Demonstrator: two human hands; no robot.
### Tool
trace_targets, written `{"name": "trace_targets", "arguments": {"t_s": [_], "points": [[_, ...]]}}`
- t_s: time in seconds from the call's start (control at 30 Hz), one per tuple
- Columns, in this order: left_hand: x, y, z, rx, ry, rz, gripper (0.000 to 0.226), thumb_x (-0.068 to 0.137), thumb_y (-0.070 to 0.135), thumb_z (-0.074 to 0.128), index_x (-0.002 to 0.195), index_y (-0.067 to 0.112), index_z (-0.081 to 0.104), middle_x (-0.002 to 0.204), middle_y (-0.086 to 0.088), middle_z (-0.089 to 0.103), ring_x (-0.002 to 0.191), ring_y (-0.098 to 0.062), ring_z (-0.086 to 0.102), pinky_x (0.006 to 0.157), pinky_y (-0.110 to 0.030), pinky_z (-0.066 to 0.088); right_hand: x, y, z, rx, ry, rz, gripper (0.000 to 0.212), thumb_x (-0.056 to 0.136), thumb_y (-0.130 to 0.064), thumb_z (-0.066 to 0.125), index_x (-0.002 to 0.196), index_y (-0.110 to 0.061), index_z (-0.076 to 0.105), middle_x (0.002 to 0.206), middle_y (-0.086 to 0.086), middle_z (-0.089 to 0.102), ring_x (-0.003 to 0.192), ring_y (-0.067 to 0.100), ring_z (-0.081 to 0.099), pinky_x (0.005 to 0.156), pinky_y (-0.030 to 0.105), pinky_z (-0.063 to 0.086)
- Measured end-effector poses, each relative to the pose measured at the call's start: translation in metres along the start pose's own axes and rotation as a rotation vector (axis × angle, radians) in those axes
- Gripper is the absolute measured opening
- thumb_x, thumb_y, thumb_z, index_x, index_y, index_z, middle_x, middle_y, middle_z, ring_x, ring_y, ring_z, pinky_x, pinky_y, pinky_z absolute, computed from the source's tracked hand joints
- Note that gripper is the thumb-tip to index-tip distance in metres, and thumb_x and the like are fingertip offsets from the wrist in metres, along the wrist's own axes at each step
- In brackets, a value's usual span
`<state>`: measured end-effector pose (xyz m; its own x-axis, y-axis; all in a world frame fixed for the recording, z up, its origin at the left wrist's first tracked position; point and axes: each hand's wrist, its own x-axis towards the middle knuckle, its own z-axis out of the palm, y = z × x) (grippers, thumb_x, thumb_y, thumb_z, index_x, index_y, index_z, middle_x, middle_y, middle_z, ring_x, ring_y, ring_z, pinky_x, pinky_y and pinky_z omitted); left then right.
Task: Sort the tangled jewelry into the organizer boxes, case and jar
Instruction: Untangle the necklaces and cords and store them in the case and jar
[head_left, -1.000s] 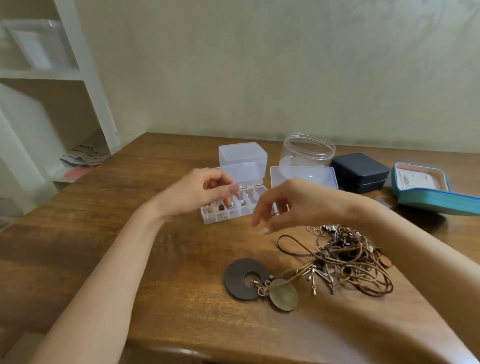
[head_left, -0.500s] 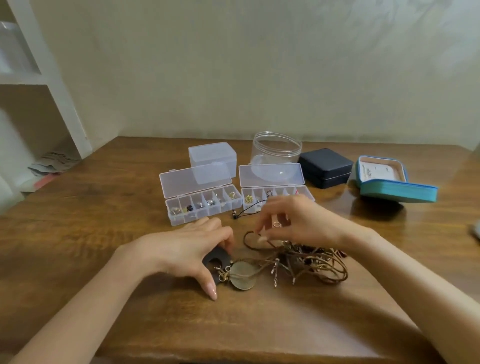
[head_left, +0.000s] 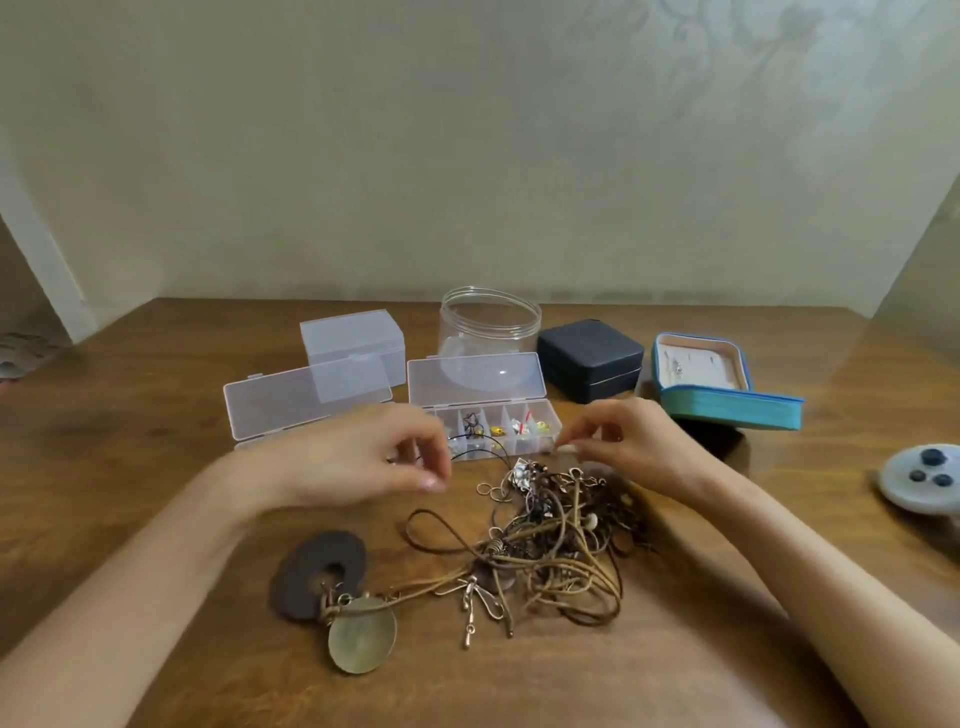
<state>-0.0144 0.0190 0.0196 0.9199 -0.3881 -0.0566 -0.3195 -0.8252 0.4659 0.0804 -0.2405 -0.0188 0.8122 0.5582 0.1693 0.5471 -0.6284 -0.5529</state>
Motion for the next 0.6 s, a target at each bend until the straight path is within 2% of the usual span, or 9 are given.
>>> {"name": "trace_targets", "arguments": {"t_s": [0.07, 0.1, 0.17, 0.27, 0.33, 0.4, 0.5, 0.53, 0.6], "points": [[0.02, 0.018, 0.014, 0.024, 0.158, -0.017, 0.01, 0.086, 0.035, 0.063, 0.09, 0.029, 0.056, 0.088, 0.016, 0.055, 0.08, -0.002, 0.052, 0.064, -0.011, 0.037, -0.001, -0.007, 0.005, -0.029, -0.035, 0.001, 0.014, 0.083, -0.029, 0.071, 0.096, -0.028, 0.068, 0.081, -0.012, 0.06, 0.069, -0.005, 0.053, 0.059, 0.012, 0.04], [0.026, 0.023, 0.023, 0.069, 0.154, -0.025, 0.019, 0.083, 0.039, 0.066, 0.092, 0.028, 0.053, 0.087, 0.016, 0.053, 0.077, -0.001, 0.049, 0.065, -0.013, 0.037, -0.002, -0.01, 0.007, -0.055, -0.072, 0.009, 0.022, 0.081, -0.031, 0.072, 0.102, -0.029, 0.066, 0.083, -0.013, 0.059, 0.072, -0.004, 0.054, 0.061, 0.013, 0.041], [0.03, 0.028, 0.039, 0.16, 0.013, -0.058, 0.037, 0.077, 0.049, 0.068, 0.1, 0.029, 0.046, 0.096, 0.017, 0.047, 0.083, 0.0, 0.045, 0.075, -0.018, 0.042, -0.004, -0.012, 0.007, -0.084, -0.154, 0.038, 0.035, 0.078, -0.032, 0.075, 0.11, -0.031, 0.06, 0.086, -0.014, 0.055, 0.075, -0.001, 0.053, 0.062, 0.012, 0.04], [0.02, 0.023, 0.039, 0.135, -0.179, -0.129, 0.058, 0.071, 0.056, 0.07, 0.113, 0.032, 0.037, 0.107, 0.019, 0.038, 0.097, -0.001, 0.042, 0.087, -0.019, 0.043, -0.006, -0.013, -0.002, -0.027, -0.258, 0.068, 0.048, 0.073, -0.032, 0.079, 0.115, -0.03, 0.056, 0.088, -0.012, 0.054, 0.07, -0.004, 0.052, 0.058, 0.012, 0.039], [0.014, 0.018, 0.034, 0.092, -0.263, -0.154, 0.071, 0.066, 0.055, 0.076, 0.118, 0.034, 0.031, 0.112, 0.021, 0.033, 0.106, -0.001, 0.039, 0.096, -0.022, 0.041, -0.008, -0.013, -0.012, -0.012, -0.229, 0.033, 0.038, 0.076, -0.03, 0.077, 0.11, -0.032, 0.06, 0.088, -0.008, 0.058, 0.068, -0.011, 0.053, 0.057, 0.009, 0.041], [0.01, 0.014, 0.031, 0.083, -0.329, -0.145, 0.08, 0.063, 0.051, 0.081, 0.12, 0.036, 0.027, 0.115, 0.022, 0.03, 0.112, 0.0, 0.037, 0.101, -0.024, 0.039, -0.009, -0.01, -0.016, -0.073, -0.209, 0.027, 0.029, 0.079, -0.027, 0.075, 0.105, -0.033, 0.063, 0.087, -0.008, 0.06, 0.069, -0.011, 0.053, 0.059, 0.011, 0.041], [0.008, 0.016, 0.025, 0.052, -0.334, -0.118, 0.081, 0.064, 0.045, 0.082, 0.123, 0.037, 0.027, 0.109, 0.03, 0.03, 0.104, 0.006, 0.039, 0.087, -0.01, 0.039, -0.008, -0.009, -0.011, -0.153, -0.282, 0.073, 0.03, 0.079, -0.021, 0.075, 0.102, -0.032, 0.061, 0.092, -0.01, 0.058, 0.078, 0.001, 0.055, 0.065, 0.017, 0.041], [0.009, 0.017, 0.025, 0.009, -0.287, -0.116, 0.075, 0.065, 0.046, 0.08, 0.122, 0.036, 0.031, 0.108, 0.028, 0.034, 0.099, 0.006, 0.042, 0.08, -0.008, 0.04, -0.008, -0.009, -0.008, -0.154, -0.287, 0.077, 0.027, 0.079, -0.019, 0.075, 0.097, -0.031, 0.06, 0.093, -0.011, 0.057, 0.079, 0.003, 0.054, 0.065, 0.017, 0.042], [0.017, 0.018, 0.028, -0.083, -0.057, -0.073, 0.052, 0.069, 0.049, 0.073, 0.11, 0.031, 0.046, 0.101, 0.02, 0.048, 0.084, 0.006, 0.049, 0.069, -0.007, 0.041, -0.008, -0.009, -0.006, -0.166, -0.285, 0.078, 0.023, 0.079, -0.017, 0.075, 0.086, -0.03, 0.057, 0.091, -0.012, 0.055, 0.079, 0.004, 0.053, 0.064, 0.016, 0.041]]}}
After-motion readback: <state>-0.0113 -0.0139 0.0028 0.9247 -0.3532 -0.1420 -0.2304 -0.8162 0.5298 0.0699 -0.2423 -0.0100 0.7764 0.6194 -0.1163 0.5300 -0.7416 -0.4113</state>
